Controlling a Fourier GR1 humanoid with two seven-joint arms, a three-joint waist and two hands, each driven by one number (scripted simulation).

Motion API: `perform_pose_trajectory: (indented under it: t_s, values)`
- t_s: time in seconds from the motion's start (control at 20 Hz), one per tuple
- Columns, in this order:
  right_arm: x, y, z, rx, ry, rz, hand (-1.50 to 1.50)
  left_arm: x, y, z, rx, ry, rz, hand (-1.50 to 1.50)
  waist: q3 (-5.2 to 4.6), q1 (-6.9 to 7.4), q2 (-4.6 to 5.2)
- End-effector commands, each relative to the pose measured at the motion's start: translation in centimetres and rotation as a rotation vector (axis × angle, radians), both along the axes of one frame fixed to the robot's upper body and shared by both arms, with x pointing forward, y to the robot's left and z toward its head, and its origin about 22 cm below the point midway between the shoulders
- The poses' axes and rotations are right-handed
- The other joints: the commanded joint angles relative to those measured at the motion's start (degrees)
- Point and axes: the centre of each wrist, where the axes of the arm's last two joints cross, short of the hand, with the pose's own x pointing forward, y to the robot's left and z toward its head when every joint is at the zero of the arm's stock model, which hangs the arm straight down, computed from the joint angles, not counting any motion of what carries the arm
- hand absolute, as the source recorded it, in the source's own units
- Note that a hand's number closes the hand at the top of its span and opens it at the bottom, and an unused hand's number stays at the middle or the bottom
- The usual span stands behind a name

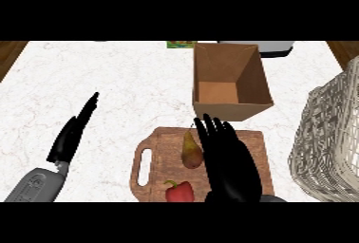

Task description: Pick the pear from the cutting board and place it in the cardboard box

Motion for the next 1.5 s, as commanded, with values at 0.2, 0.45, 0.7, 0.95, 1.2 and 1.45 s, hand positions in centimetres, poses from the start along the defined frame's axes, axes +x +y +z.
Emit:
perform_pose_trajectory:
  t_s: [0.2,0.45,0.7,0.95,1.2,1.45]
  values:
    - [1.3,3.4,-2.0,-0.127,-0.058,-0.083,-1.5,-0.4,-0.4,-0.3,-0.007,0.003,-0.017,0.0,0.09,-0.11,-0.04]
    - [2.5,3.3,-2.9,-0.166,-0.01,-0.073,-1.5,-0.4,0.2,-0.4,0.008,-0.01,0.005,0.0,0.09,-0.15,0.01]
    - [2.7,4.5,-3.3,-0.17,0.056,-0.065,-1.5,0.0,-0.3,-0.4,0.004,0.0,0.009,0.0,0.09,-0.27,0.01]
    - [4.5,4.4,-5.1,-0.181,0.026,-0.09,-1.5,-0.2,0.8,-0.3,-0.007,-0.019,0.009,0.0,0.09,-0.15,0.05]
    - [4.1,4.8,-6.8,-0.204,0.024,-0.105,-1.5,-1.3,0.1,-0.5,-0.014,0.0,0.002,0.0,0.1,0.02,0.01]
    - [4.0,3.5,-6.3,-0.182,0.072,-0.082,-1.5,-1.1,-0.5,1.1,0.017,-0.003,0.012,0.0,0.11,-0.22,-0.04]
